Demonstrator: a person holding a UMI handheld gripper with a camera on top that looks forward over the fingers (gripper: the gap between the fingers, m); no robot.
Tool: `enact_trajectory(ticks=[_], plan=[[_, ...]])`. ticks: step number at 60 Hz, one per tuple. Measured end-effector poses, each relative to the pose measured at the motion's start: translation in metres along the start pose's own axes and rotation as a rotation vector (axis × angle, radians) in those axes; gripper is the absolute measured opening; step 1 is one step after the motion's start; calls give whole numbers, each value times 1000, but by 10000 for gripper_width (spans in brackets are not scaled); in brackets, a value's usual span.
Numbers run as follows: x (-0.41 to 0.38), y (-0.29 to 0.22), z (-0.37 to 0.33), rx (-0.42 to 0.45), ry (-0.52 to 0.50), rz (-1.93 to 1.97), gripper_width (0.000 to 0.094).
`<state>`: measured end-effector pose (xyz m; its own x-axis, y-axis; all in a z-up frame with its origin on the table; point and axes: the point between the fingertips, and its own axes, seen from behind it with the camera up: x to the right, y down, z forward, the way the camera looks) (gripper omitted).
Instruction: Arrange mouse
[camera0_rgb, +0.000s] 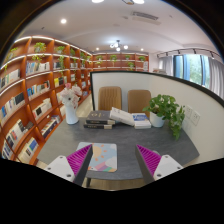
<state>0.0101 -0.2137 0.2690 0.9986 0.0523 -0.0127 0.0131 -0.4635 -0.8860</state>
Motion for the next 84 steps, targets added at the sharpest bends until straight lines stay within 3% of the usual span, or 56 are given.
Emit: enact_trajectory(ticks=[6, 21, 42, 68, 80, 84], plan=[[-7, 11, 10, -29, 5, -12, 861], [23, 106, 37, -119, -27, 7, 862], [145, 216, 96, -342, 100, 51, 860], [205, 199, 217, -442, 76, 74, 853], [188, 176, 260, -439, 10, 77, 815], [181, 171, 272, -435, 1, 67, 761]])
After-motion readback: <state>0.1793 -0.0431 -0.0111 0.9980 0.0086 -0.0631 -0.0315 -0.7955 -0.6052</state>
